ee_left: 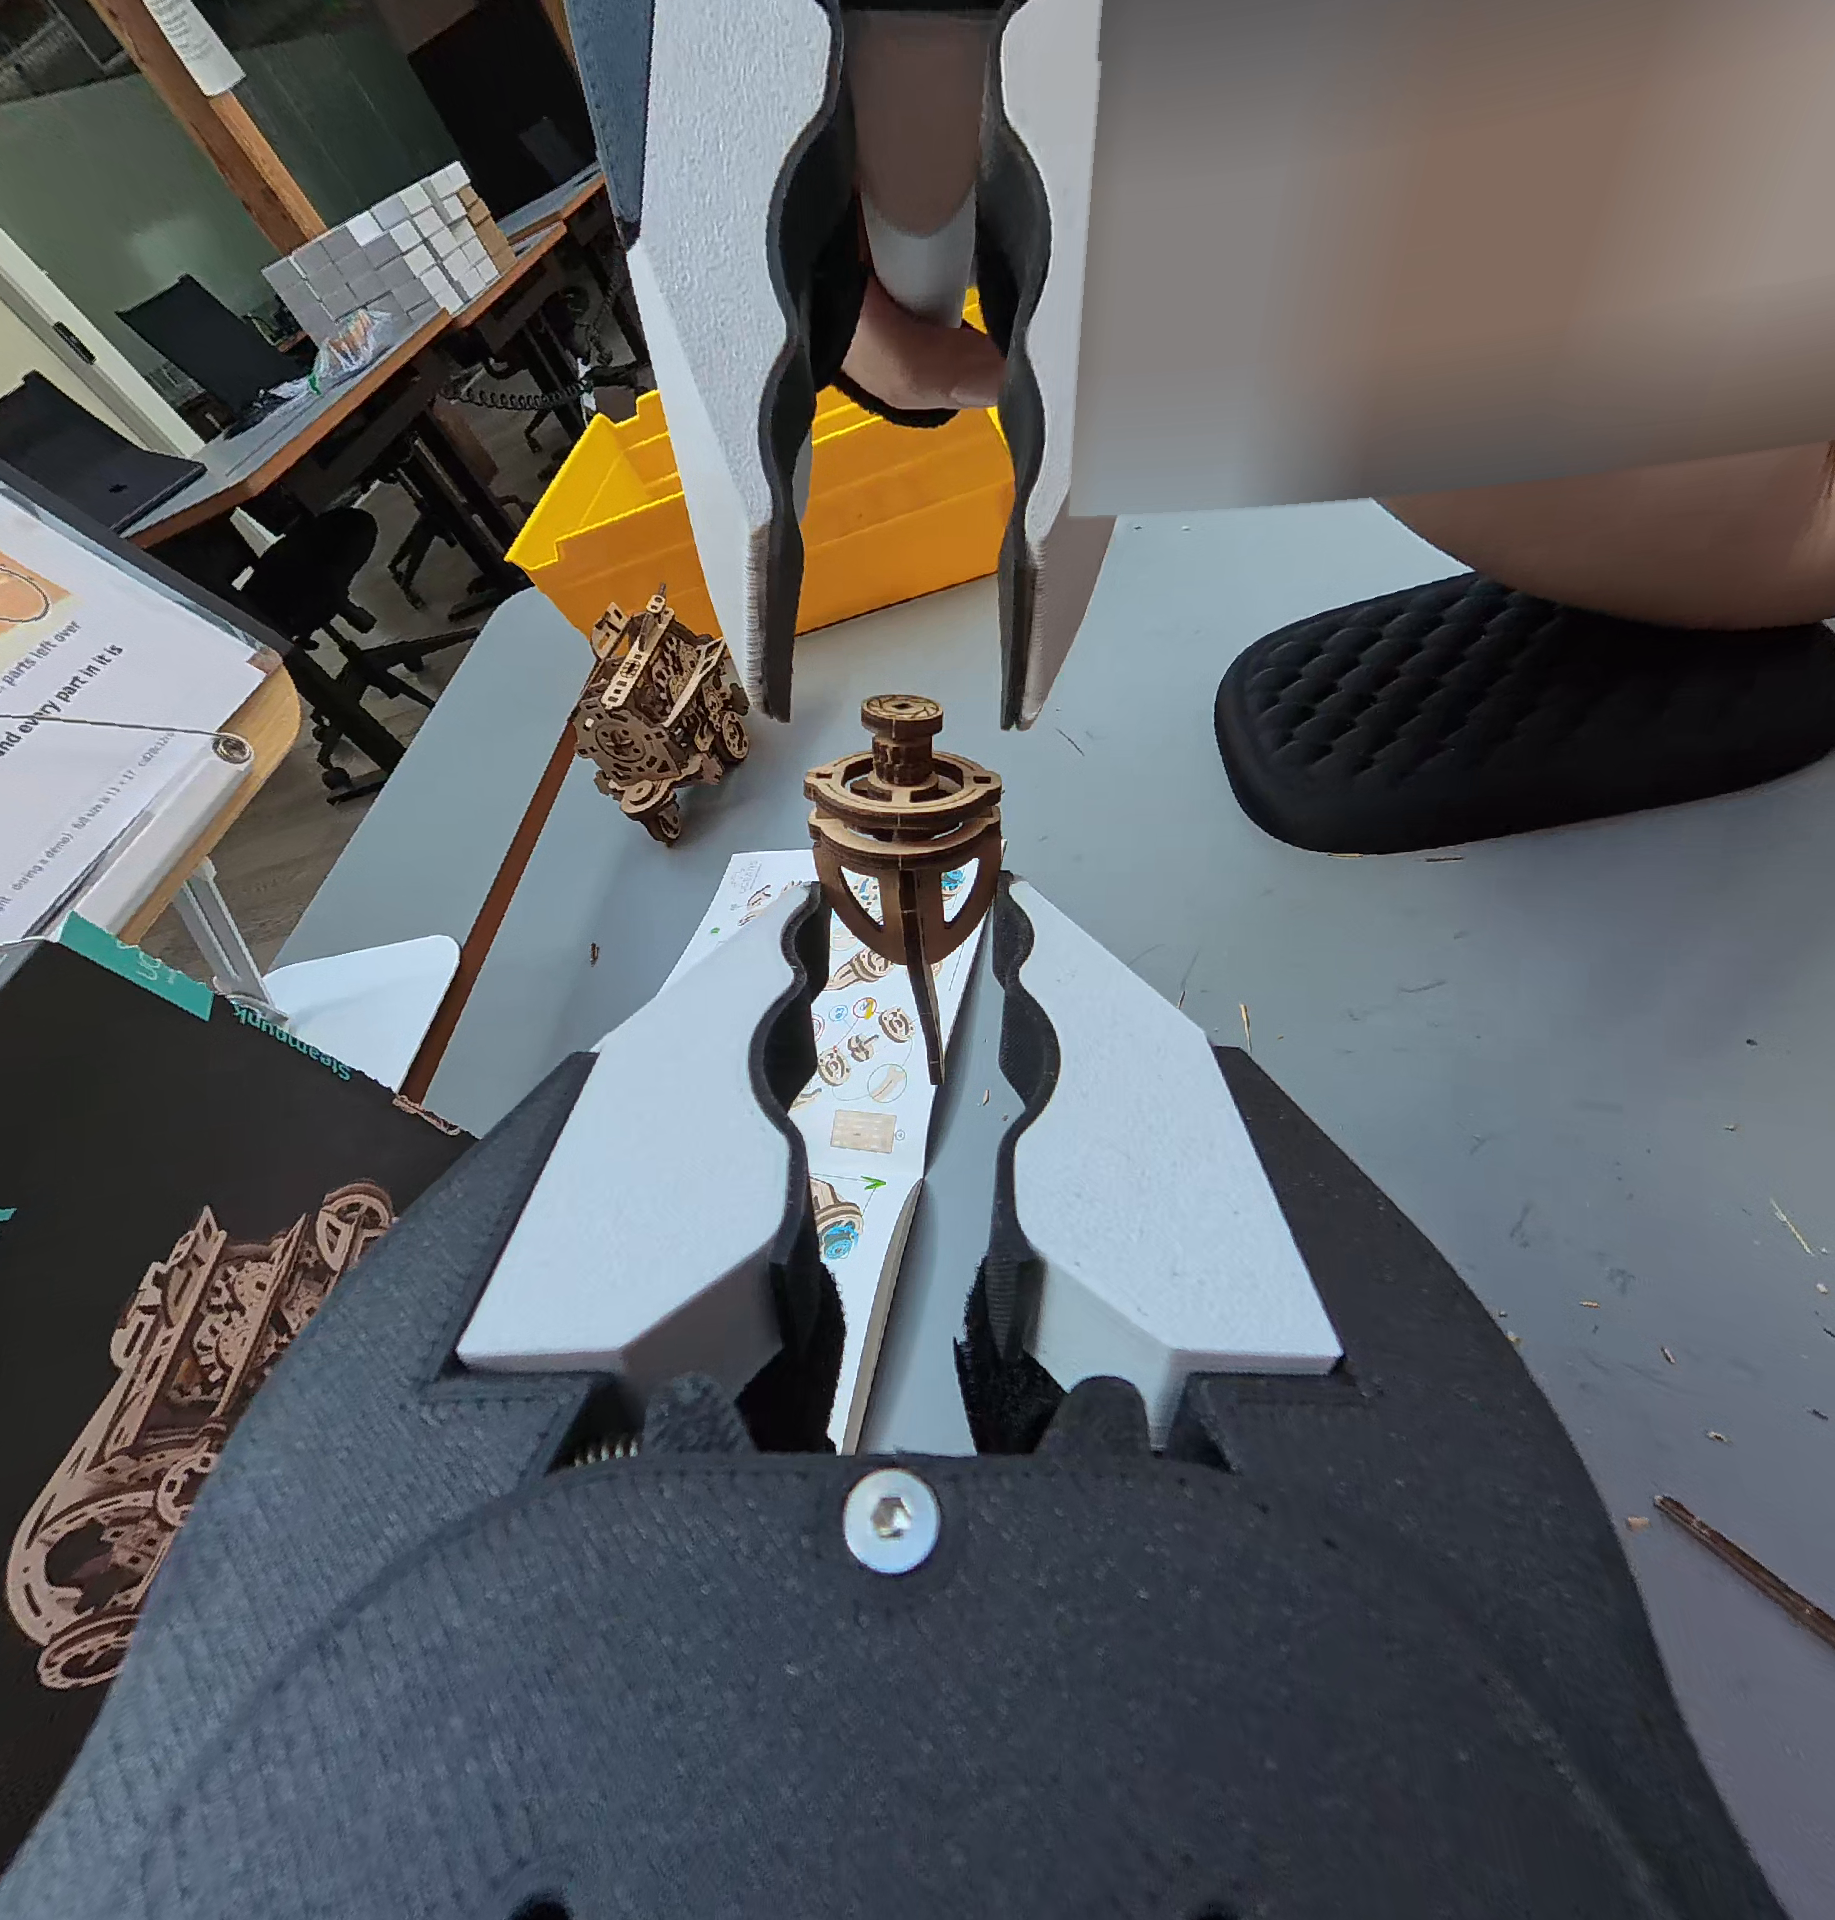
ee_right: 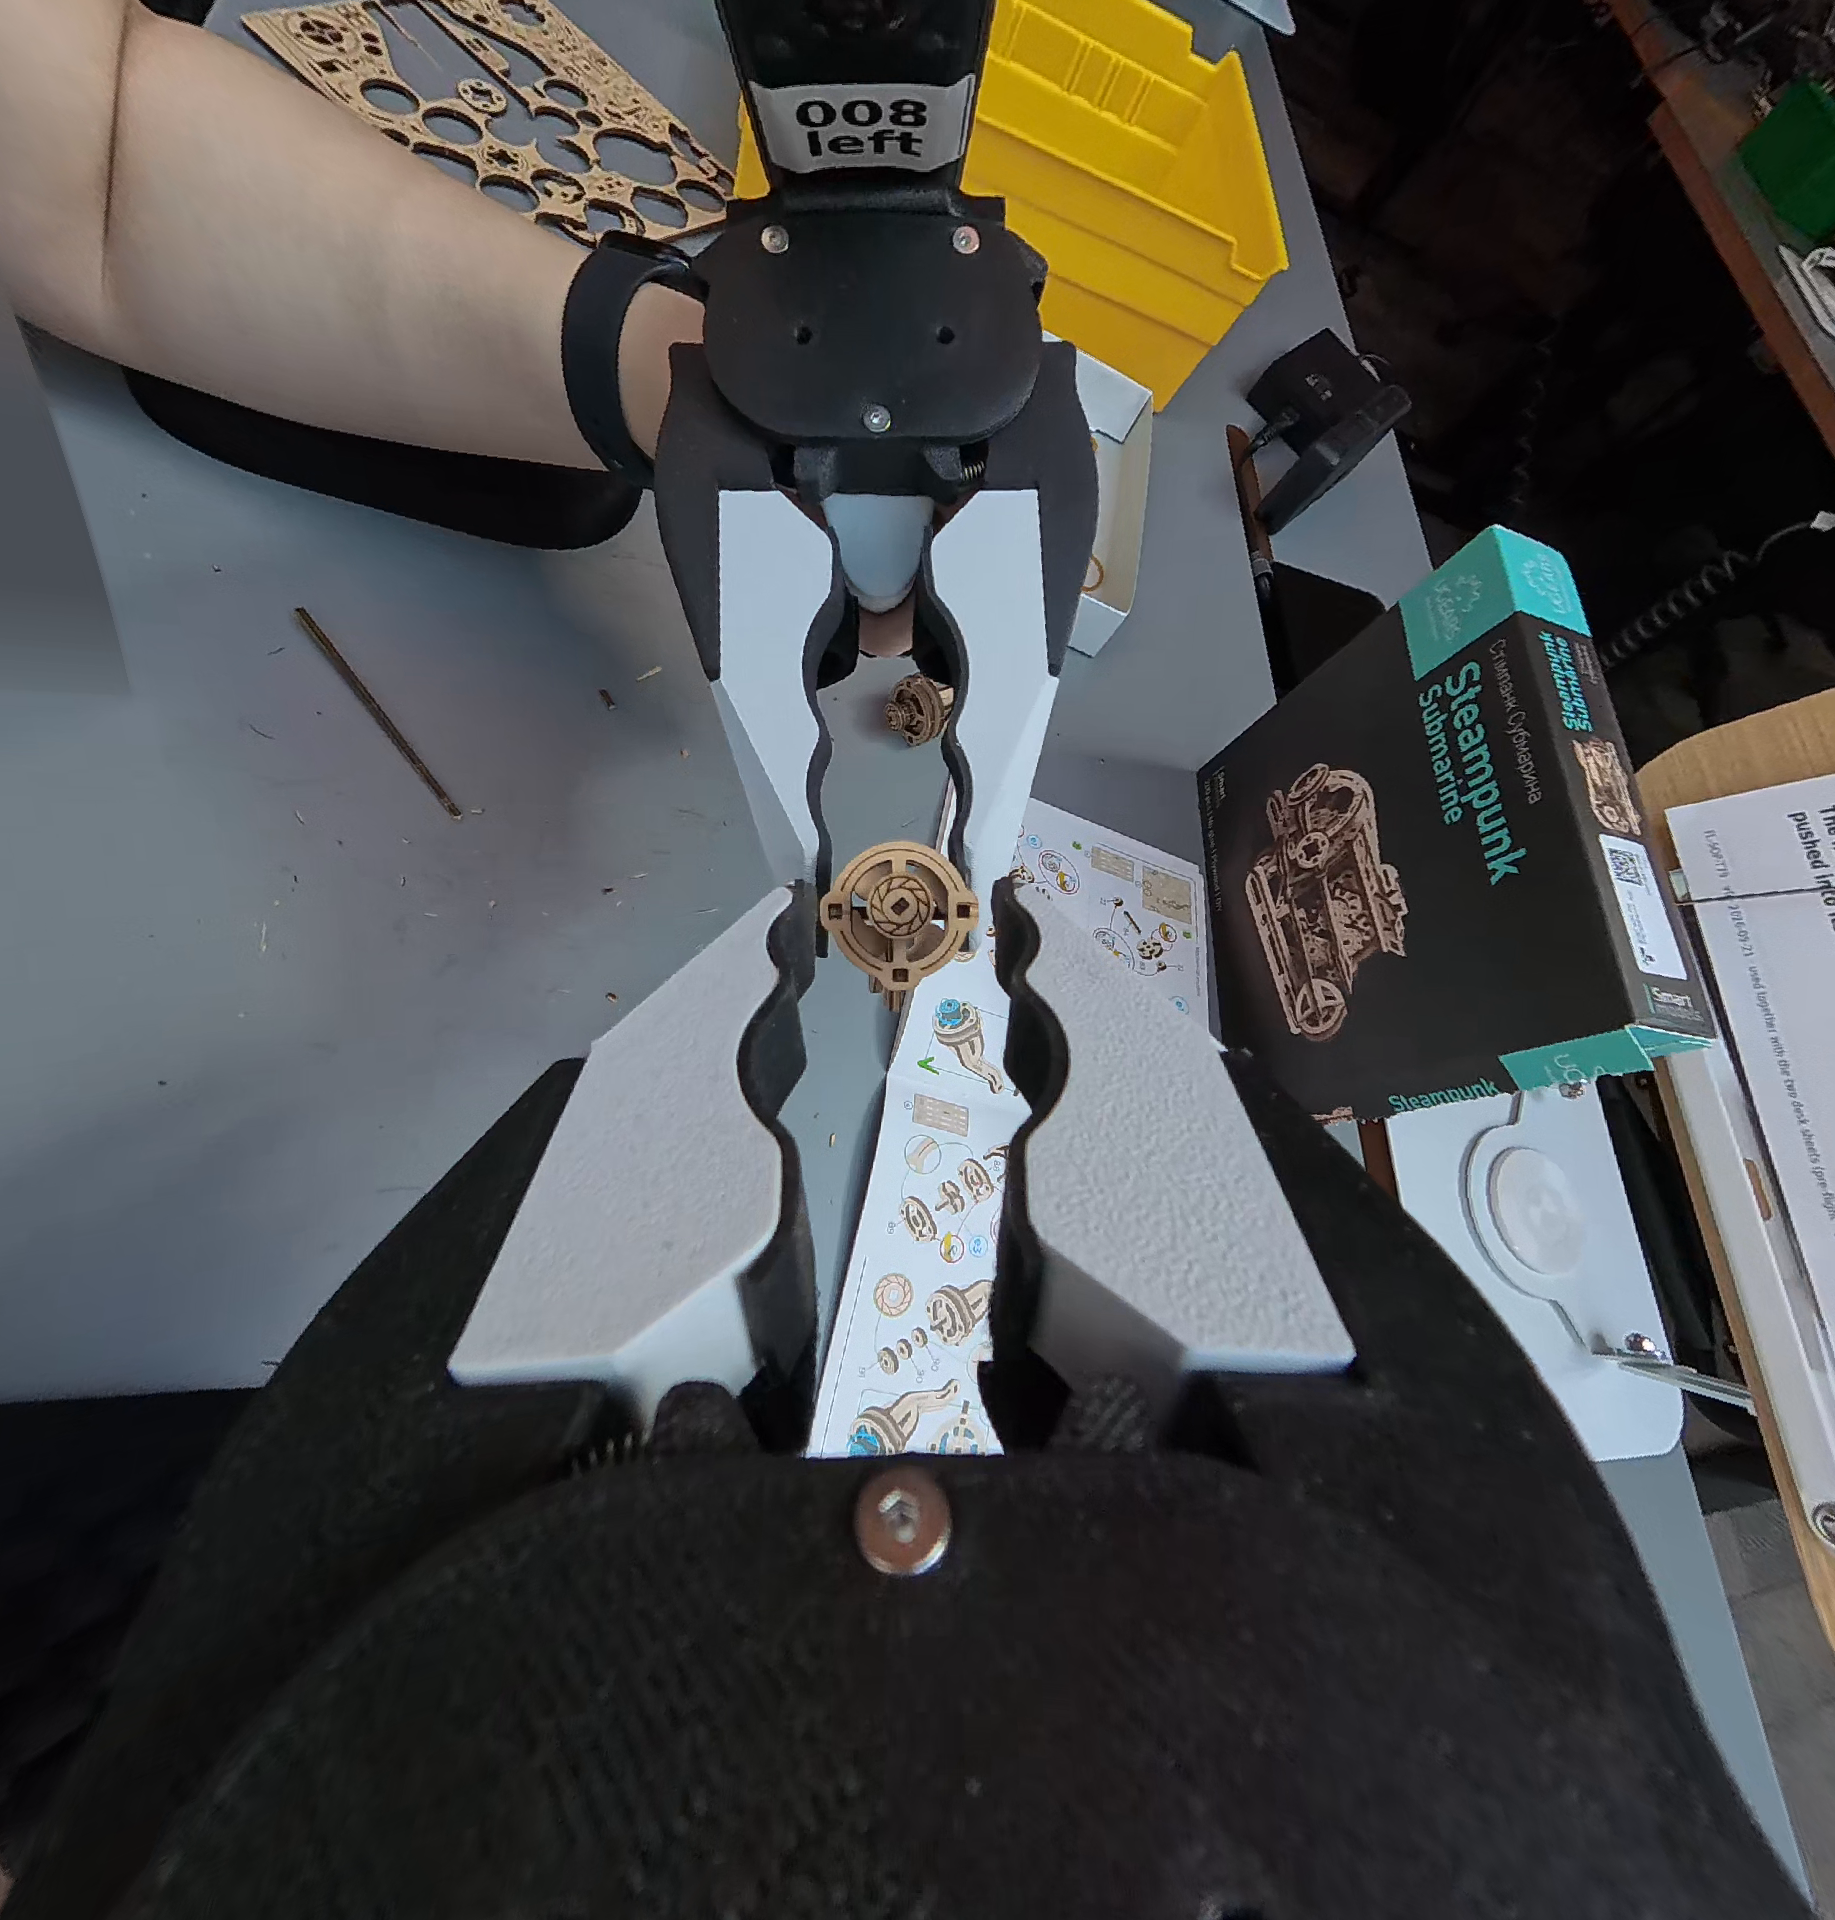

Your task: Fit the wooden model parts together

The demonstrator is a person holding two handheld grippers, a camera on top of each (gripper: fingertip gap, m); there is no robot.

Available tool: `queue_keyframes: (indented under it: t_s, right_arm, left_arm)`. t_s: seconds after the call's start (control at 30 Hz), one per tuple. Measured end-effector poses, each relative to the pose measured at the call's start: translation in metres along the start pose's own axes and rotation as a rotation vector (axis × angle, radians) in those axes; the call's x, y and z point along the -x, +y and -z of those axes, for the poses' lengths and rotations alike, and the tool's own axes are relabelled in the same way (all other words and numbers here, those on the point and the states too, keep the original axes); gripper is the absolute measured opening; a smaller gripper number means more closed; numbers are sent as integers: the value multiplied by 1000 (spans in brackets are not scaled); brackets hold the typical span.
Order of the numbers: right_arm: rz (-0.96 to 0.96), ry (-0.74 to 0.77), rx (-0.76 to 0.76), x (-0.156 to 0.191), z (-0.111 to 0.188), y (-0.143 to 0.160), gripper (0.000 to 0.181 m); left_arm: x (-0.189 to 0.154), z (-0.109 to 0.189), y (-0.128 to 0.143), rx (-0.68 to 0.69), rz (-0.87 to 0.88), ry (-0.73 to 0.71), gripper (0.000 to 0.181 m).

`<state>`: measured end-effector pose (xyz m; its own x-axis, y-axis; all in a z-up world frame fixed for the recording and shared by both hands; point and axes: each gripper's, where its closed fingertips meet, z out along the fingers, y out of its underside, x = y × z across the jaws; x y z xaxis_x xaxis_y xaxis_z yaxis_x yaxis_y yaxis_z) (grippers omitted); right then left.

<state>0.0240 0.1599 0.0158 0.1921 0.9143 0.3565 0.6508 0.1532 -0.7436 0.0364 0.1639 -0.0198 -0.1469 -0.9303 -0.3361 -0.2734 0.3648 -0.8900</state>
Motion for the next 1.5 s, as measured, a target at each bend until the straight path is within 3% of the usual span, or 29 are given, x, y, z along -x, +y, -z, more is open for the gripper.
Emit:
queue_keyframes:
  t_s: [1.5]
  right_arm:
    - [4, -15, 12, 1, -7, 3, 27]
  left_arm:
    - [-1, -1, 0, 17, -10, -5, 29]
